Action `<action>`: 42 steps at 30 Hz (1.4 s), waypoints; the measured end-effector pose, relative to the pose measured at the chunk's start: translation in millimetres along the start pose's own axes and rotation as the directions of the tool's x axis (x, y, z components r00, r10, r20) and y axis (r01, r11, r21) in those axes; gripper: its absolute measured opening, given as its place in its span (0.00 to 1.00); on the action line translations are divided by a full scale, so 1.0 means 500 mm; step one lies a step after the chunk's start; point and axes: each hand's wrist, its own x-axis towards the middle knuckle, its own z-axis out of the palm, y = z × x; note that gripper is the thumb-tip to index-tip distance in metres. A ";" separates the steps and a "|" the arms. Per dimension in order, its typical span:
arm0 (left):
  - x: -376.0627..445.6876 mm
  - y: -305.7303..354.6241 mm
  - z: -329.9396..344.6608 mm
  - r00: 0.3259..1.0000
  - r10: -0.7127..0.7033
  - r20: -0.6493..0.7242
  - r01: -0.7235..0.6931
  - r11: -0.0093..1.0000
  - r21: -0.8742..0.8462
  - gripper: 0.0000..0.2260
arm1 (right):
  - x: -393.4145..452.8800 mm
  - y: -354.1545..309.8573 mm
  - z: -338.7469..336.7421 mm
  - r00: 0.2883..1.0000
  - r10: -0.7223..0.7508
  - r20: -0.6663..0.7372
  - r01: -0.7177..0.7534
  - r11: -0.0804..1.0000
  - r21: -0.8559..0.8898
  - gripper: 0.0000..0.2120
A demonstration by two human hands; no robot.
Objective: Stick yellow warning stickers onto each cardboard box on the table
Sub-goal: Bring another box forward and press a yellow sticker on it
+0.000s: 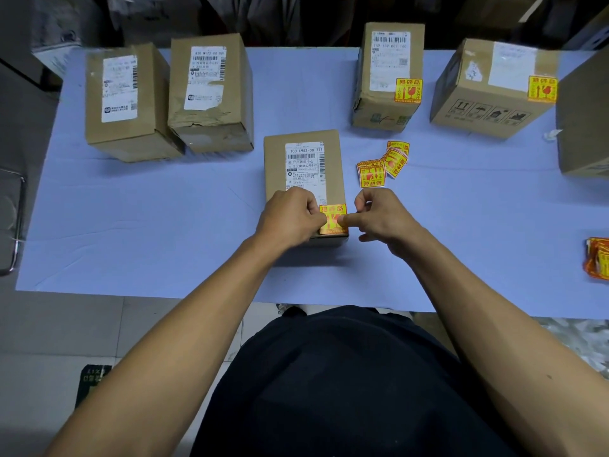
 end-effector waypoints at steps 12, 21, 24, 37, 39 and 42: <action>-0.007 -0.090 0.024 0.910 0.289 -0.297 -0.159 0.905 0.395 0.25 | 0.005 0.009 0.027 0.994 0.035 0.103 -0.047 0.991 0.123 0.34; -0.005 -0.115 0.060 0.942 0.228 -0.245 -0.169 0.956 0.238 0.30 | -0.035 0.048 0.071 0.960 -0.239 0.142 0.228 0.969 0.091 0.28; 0.000 -0.111 0.056 0.947 0.137 -0.290 -0.159 0.986 -0.053 0.32 | -0.019 0.050 0.071 0.975 -0.178 0.133 0.160 0.978 0.132 0.37; 0.052 -0.112 0.044 0.968 -0.234 -0.088 0.087 0.644 -0.760 0.24 | 0.031 0.022 0.107 0.999 -0.044 0.003 0.042 0.970 0.239 0.34; 0.057 -0.098 0.032 0.970 -0.206 -0.126 0.032 0.627 -0.778 0.21 | 0.033 0.007 0.099 0.996 -0.075 -0.038 0.081 0.974 0.212 0.34; 0.099 -0.058 -0.024 0.966 -0.155 -0.208 -0.067 0.624 -0.778 0.22 | 0.054 -0.058 0.066 0.975 -0.188 -0.122 0.209 0.959 0.189 0.34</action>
